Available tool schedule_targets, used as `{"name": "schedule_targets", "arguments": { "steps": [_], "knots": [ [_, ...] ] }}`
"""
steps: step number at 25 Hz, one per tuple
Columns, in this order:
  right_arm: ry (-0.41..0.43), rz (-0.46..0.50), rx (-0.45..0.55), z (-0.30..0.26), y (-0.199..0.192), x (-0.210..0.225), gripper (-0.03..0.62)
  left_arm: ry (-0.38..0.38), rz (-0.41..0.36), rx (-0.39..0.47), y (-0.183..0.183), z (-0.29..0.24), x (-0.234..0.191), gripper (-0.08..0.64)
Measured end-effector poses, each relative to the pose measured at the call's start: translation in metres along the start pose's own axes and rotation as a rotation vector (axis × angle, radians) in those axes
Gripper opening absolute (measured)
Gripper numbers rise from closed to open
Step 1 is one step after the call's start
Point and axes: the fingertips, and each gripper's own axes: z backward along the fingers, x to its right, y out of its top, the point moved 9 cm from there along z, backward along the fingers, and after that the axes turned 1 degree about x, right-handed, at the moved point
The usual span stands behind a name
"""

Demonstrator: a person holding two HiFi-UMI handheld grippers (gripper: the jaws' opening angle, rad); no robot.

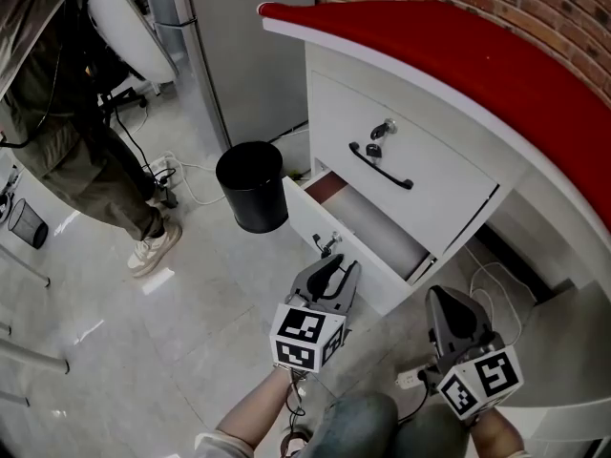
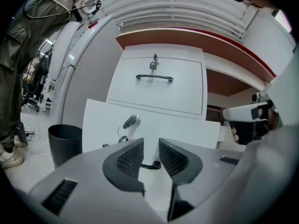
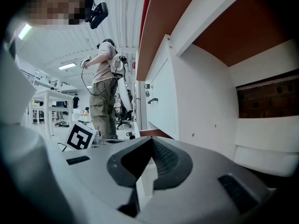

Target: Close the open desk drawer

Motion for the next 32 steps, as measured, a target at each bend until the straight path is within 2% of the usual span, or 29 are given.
{"name": "schedule_targets", "arguments": {
  "steps": [32],
  "knots": [
    [-0.021, 0.004, 0.001, 0.0, 0.0, 0.0, -0.002, 0.02, 0.026, -0.014, 0.002, -0.02, 0.006, 0.089]
  ]
}}
